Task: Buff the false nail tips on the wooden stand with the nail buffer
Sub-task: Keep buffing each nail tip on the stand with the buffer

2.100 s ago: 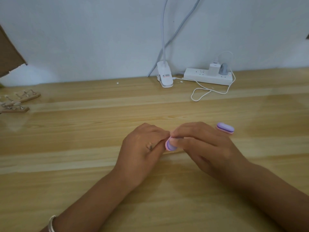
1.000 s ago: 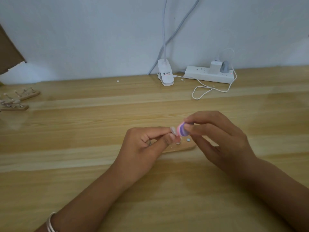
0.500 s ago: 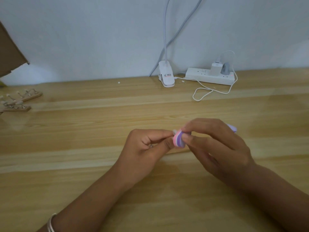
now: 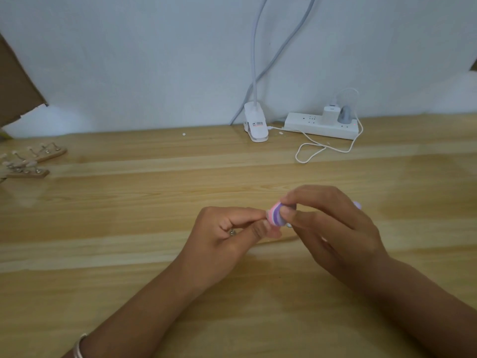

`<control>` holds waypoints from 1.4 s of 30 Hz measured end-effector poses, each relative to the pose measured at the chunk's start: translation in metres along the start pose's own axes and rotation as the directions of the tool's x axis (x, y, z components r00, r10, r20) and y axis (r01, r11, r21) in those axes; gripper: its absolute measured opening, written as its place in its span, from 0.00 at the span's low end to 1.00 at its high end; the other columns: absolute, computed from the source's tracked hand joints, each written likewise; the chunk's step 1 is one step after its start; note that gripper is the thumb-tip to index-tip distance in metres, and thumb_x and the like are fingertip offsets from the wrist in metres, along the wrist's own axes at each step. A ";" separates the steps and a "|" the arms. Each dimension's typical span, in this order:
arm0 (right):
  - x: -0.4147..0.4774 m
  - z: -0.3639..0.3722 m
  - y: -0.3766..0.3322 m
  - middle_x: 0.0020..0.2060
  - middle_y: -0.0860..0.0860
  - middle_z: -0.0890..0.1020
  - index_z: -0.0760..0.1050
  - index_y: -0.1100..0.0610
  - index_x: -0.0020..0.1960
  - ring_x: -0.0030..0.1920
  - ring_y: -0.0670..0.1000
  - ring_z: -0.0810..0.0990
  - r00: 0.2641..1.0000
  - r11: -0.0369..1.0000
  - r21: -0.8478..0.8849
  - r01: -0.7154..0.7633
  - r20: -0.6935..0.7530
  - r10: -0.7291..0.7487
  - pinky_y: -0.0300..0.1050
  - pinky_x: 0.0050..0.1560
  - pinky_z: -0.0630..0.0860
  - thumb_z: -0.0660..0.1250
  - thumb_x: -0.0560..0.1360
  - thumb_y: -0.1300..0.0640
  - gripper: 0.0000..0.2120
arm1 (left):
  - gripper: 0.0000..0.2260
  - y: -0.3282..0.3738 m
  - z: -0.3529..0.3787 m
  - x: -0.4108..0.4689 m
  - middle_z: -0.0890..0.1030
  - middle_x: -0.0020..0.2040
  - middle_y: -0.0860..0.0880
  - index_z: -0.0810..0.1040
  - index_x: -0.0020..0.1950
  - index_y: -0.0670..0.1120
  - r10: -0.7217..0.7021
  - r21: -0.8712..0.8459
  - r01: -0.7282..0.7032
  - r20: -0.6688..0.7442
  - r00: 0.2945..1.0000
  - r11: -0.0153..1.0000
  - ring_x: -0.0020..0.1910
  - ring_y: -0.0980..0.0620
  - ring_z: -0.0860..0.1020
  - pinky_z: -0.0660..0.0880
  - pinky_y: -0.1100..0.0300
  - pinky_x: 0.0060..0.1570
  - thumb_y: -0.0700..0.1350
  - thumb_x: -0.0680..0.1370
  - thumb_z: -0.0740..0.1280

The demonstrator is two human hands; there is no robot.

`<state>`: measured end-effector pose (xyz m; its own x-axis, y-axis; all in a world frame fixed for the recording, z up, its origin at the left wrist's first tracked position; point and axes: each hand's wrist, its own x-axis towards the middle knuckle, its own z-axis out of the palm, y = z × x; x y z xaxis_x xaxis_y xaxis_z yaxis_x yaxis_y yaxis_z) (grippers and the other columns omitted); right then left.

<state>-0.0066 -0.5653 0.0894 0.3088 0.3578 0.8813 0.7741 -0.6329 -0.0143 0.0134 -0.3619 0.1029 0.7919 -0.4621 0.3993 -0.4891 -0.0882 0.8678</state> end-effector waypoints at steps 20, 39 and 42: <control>0.000 0.004 -0.007 0.50 0.60 0.83 0.77 0.61 0.55 0.51 0.58 0.82 0.999 0.999 0.031 0.019 0.028 -0.020 0.44 0.56 0.76 0.65 0.81 0.67 0.05 | 0.08 -0.003 0.000 0.000 0.86 0.47 0.56 0.85 0.51 0.47 0.021 0.071 -0.022 0.023 1.000 0.997 0.48 0.57 0.84 0.79 0.59 0.48 0.48 0.77 0.69; 0.008 -0.008 0.003 0.45 0.46 0.75 0.73 0.52 0.51 0.46 0.49 0.78 0.797 0.793 0.083 -0.604 0.079 0.599 0.40 0.52 0.74 0.62 0.73 0.68 0.13 | 0.06 -0.006 -0.002 0.003 0.86 0.44 0.56 0.86 0.47 0.50 0.059 0.070 -0.053 -0.084 0.995 0.996 0.42 0.54 0.83 0.79 0.61 0.45 0.46 0.76 0.69; 0.007 -0.008 -0.001 0.36 0.40 0.72 0.67 0.46 0.46 0.37 0.44 0.73 0.744 0.749 0.077 -0.658 0.214 0.633 0.57 0.47 0.67 0.56 0.71 0.64 0.14 | 0.05 -0.010 -0.003 0.003 0.86 0.44 0.52 0.86 0.48 0.46 0.047 0.088 -0.037 -0.118 0.992 0.995 0.42 0.54 0.83 0.79 0.61 0.44 0.43 0.76 0.70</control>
<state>-0.0098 -0.5673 0.0995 0.8380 0.0131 0.5455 0.4186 -0.6568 -0.6273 0.0217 -0.3598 0.0962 0.8057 -0.3582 0.4718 -0.5481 -0.1488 0.8231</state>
